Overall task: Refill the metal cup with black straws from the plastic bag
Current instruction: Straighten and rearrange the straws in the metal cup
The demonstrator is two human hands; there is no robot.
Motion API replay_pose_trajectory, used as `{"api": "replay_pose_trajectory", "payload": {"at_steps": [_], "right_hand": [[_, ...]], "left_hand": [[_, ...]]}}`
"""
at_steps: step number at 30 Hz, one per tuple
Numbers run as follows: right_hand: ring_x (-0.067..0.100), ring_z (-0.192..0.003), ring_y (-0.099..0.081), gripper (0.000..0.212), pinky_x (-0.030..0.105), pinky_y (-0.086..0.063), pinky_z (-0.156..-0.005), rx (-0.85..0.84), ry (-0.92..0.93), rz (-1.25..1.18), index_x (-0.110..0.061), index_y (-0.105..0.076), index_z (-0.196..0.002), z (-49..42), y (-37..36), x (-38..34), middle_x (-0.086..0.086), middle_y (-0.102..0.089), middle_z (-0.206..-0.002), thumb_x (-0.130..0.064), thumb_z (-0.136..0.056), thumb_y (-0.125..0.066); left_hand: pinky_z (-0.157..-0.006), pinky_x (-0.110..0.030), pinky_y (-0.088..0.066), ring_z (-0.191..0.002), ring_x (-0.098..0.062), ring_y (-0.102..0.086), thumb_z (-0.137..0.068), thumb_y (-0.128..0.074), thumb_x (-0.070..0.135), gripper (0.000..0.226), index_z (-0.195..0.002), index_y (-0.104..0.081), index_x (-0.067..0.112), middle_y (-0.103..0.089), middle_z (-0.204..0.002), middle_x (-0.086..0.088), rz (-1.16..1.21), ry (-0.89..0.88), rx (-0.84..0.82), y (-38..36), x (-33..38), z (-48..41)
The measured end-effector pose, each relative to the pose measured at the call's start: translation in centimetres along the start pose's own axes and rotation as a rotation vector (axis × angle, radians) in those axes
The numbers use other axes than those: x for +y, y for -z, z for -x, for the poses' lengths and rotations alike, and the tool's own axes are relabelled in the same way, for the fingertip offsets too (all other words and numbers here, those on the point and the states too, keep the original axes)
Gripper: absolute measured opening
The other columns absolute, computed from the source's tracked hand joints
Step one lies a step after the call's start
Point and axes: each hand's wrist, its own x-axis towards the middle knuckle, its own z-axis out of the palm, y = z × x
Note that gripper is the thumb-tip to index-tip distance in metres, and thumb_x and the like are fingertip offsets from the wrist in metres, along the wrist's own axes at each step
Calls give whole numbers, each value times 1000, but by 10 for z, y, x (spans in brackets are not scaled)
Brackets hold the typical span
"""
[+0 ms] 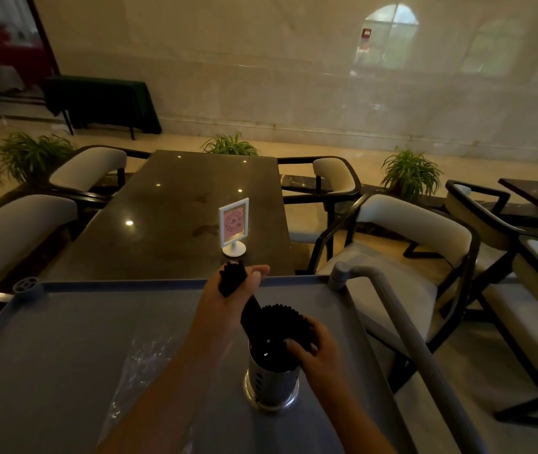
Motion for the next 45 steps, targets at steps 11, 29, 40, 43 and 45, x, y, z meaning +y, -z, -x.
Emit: {"api": "replay_pose_trajectory", "payload": {"at_steps": [11, 29, 40, 43, 45], "right_hand": [[-2, -94, -64, 21, 20, -53, -71, 230, 290, 39, -48, -59, -99, 10, 19, -54, -18, -67, -101, -31, -88, -61], [28, -104, -66, 28, 45, -46, -101, -49, -146, -1265, -10, -72, -98, 42, -27, -158, 11, -72, -99, -33, -84, -63], [11, -53, -52, 27, 33, -52, -72, 157, 21, -1261, -18, -57, -61, 35, 8, -168, -4, -48, -57, -22, -88, -60], [12, -56, -54, 17, 33, -53, -72, 111, 78, -1149, -17, -54, -72, 39, 1, -165, -2, -50, -59, -21, -87, -61], [13, -57, -56, 13, 34, -54, -72, 112, 122, -1042, -16, -53, -77, 41, -5, -161, -1, -51, -60, -18, -88, -61]], "left_hand": [[-82, -37, -59, -95, -22, -70, -88, -59, 21, 8, -91, -61, 15, -74, -91, -6, 507, -63, 40, 27, 58, -3], [-91, -41, -53, -92, -22, -70, -89, -57, 26, 21, -97, -60, 7, -67, -85, -6, 1000, 228, 1, -29, 42, 33], [-77, -41, -57, -89, -27, -75, -95, -51, 32, 32, -79, -71, 13, -76, -87, -12, 697, 229, 208, -8, 37, 31], [-73, -37, -51, -86, -23, -75, -100, -43, 36, 45, -75, -75, 18, -78, -89, -12, 355, 276, 249, -15, 29, 32], [-72, -36, -52, -79, -22, -76, -99, -45, 39, 49, -69, -78, 18, -78, -86, -12, 346, 383, 210, -25, 21, 38]]}}
